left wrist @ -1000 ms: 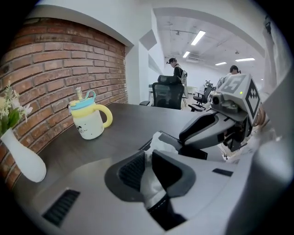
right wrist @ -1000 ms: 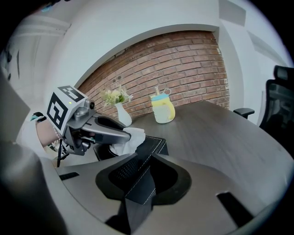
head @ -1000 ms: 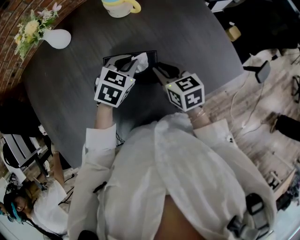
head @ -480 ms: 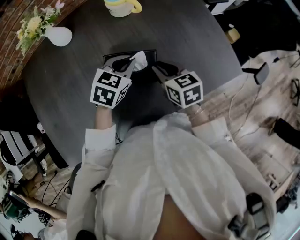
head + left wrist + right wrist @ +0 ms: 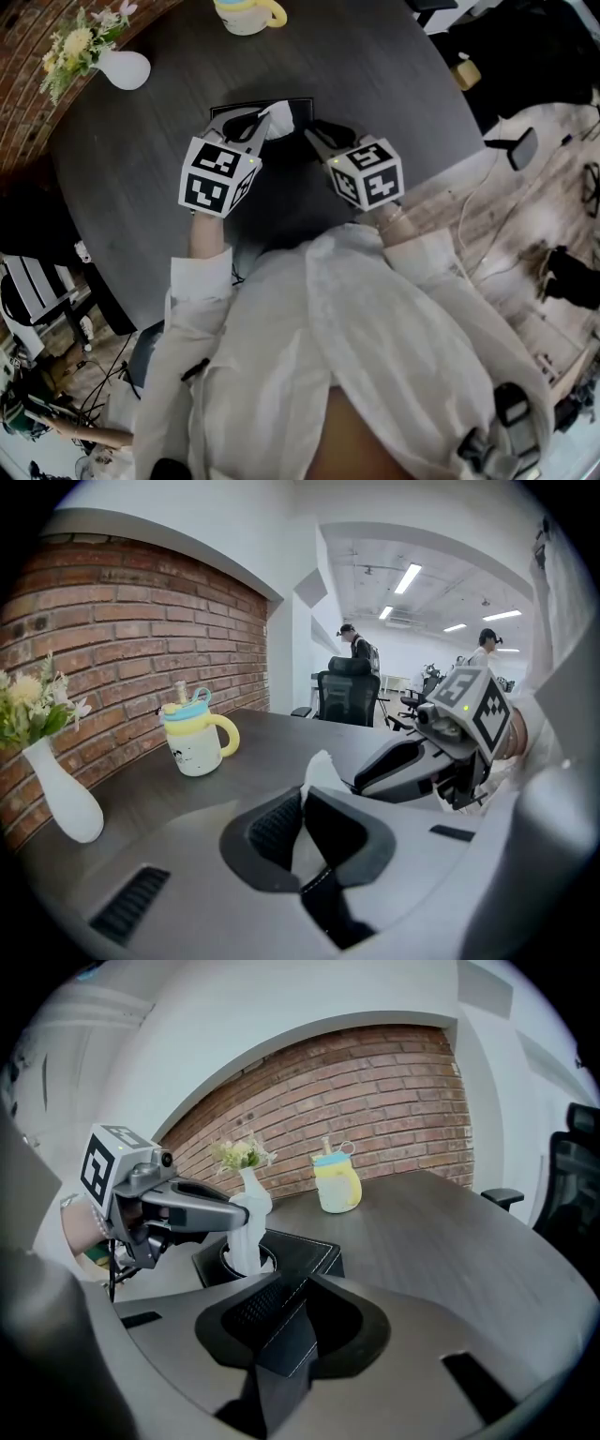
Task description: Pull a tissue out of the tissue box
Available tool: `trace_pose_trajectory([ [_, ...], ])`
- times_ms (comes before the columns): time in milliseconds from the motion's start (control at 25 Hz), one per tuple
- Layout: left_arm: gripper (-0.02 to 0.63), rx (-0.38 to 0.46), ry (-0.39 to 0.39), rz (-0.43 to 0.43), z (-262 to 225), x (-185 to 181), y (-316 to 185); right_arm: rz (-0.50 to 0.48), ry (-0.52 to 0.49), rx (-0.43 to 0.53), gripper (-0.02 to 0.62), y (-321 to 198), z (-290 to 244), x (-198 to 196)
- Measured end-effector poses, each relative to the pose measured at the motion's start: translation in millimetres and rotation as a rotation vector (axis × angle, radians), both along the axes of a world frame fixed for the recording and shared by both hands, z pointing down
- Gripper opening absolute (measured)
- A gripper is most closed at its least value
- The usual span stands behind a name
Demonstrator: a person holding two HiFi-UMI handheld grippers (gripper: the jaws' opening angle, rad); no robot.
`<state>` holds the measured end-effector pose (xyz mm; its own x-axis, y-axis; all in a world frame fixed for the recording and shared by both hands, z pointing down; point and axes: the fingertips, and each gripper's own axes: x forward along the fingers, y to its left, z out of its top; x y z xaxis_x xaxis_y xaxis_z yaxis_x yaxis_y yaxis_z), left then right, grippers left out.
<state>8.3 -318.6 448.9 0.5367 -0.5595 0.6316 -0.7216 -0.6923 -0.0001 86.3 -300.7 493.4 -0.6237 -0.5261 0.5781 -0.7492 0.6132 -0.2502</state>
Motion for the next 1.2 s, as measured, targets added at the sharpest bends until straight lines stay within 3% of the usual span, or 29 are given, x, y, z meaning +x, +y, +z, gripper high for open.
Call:
trace_pose_trajectory([
  [1200, 0.011, 0.038, 0.055, -0.048, -20, -5, -2, 0.006, 0.020, 0.041, 0.078, 1, 1, -1],
])
